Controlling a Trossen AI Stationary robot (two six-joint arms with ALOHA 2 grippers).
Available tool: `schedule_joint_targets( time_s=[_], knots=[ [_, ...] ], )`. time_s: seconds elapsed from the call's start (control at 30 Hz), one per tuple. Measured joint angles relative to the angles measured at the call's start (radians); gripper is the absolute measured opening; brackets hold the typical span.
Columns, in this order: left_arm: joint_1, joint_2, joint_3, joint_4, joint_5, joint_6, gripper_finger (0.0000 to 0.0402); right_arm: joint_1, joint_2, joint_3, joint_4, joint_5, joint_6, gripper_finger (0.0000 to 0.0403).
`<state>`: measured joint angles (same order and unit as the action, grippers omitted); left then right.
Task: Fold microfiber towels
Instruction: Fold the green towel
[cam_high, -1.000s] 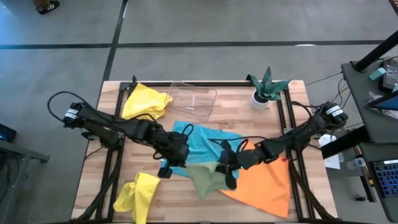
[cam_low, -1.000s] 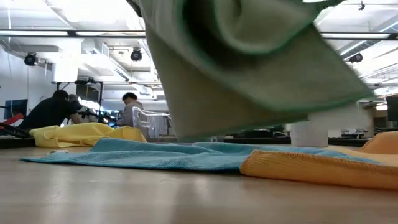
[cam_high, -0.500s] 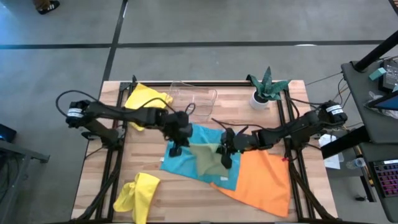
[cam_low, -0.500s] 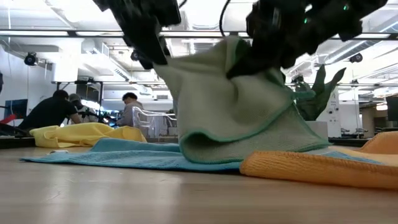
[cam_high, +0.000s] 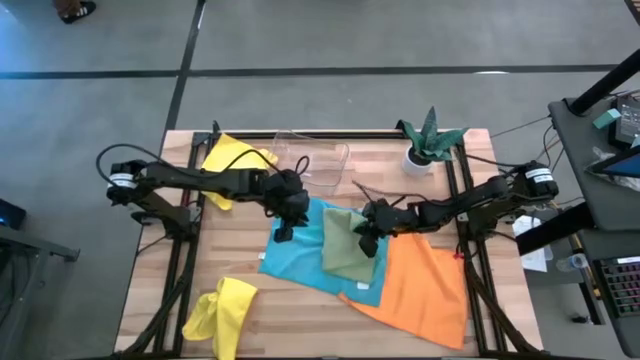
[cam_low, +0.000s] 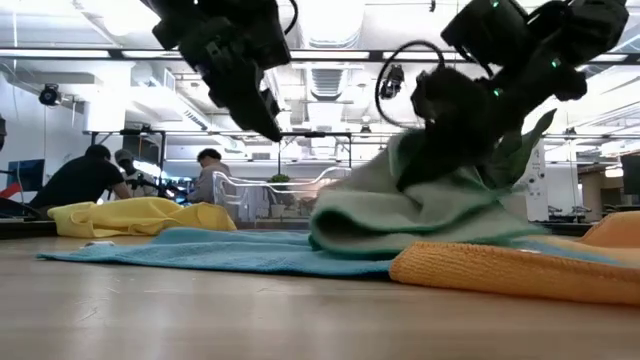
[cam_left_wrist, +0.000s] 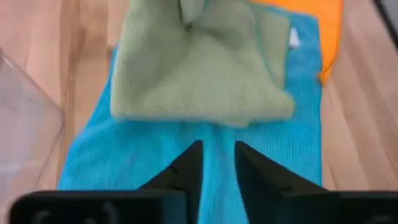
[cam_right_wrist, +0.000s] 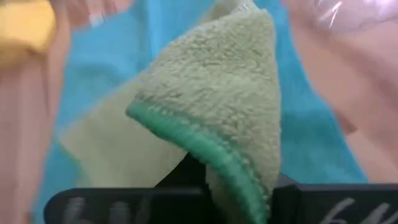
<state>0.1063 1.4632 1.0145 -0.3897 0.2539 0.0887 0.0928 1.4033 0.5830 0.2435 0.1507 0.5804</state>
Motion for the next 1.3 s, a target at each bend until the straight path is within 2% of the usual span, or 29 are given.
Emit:
schedule_joint_targets(
  time_s=[0.1, 0.2, 0.37, 0.5, 0.67, 0.8, 0.9, 1.1, 1.3],
  knots=[
    [-0.041, -0.005, 0.001, 0.061, -0.013, 0.002, 0.0121, 0.001, 0.006, -0.011, -0.022, 0.001, 0.004, 0.0012],
    [-0.14, 0.018, -0.014, 0.194, -0.069, 0.041, 0.0148, 0.0, 0.004, -0.008, 0.01, 0.003, 0.008, 0.0012],
    [-0.324, 0.134, -0.006, 0.365, -0.328, 0.12, 0.016, 0.0, 0.007, -0.008, 0.018, 0.006, 0.011, 0.0013],
    [-0.409, 0.256, 0.025, 0.498, -0.531, 0.13, 0.016, 0.0, 0.007, -0.003, 0.033, 0.006, 0.03, 0.0013],
    [-0.429, 0.391, 0.061, 0.644, -0.684, 0.127, 0.0161, 0.0, 0.007, -0.001, 0.12, 0.007, 0.076, 0.0013],
    [-0.427, 0.483, 0.101, 0.714, -0.737, 0.127, 0.0161, 0.0, 0.007, -0.001, 0.154, 0.014, 0.105, 0.0013],
    [-0.427, 0.536, 0.141, 0.721, -0.768, 0.127, 0.0161, -0.001, 0.007, -0.001, 0.16, 0.071, 0.128, 0.0013],
    [-0.429, 0.601, 0.205, 0.721, -0.868, 0.126, 0.0161, -0.002, 0.007, -0.001, 0.167, 0.171, 0.201, 0.0013],
    [-0.431, 0.603, 0.216, 0.718, -0.955, 0.126, 0.0161, -0.002, 0.007, 0.0, 0.203, 0.175, 0.212, 0.0013]
  ],
)
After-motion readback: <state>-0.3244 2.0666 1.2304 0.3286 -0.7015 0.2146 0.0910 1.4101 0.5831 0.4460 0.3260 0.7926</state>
